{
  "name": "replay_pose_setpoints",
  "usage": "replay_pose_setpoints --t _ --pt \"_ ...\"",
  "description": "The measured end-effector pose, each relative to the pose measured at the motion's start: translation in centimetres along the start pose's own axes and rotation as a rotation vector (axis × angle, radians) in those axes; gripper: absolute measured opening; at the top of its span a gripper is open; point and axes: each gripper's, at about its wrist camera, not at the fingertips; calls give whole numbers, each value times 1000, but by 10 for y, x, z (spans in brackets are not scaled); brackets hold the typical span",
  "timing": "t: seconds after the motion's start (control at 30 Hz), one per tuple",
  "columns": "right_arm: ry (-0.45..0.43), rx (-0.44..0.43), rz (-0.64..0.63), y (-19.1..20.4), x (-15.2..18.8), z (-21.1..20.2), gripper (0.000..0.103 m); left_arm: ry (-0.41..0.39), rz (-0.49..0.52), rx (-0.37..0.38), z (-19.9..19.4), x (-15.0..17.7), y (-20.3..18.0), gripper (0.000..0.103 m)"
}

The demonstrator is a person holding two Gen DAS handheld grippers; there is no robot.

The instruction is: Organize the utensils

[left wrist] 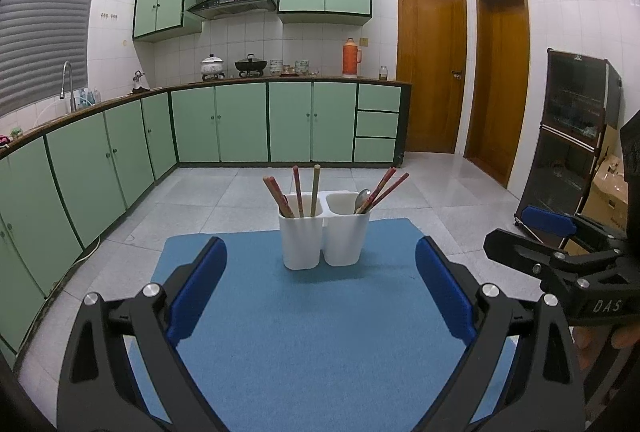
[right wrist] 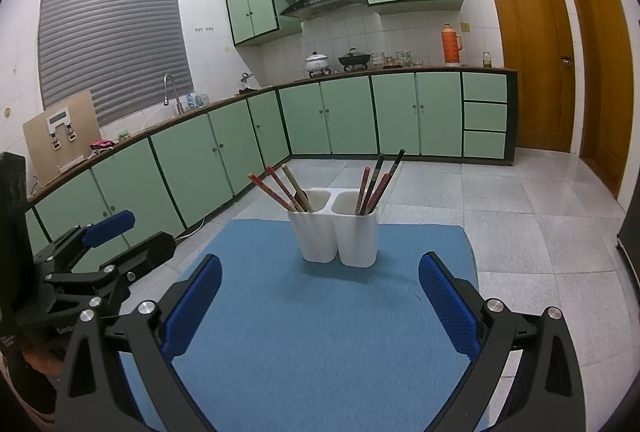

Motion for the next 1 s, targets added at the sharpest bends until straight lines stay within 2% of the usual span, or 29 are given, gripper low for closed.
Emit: replay_pose_setpoints --t 1.0 --pt "3 0 0 0 0 2 97 0 -9 -8 0 0 1 92"
Point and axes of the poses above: each gripper's, at about its wrist camera, not at the fingertips, and z roughly the way its jaws point, y to its left, x to its underside, and after that the axes turned 3 degrees about -x, right-handed
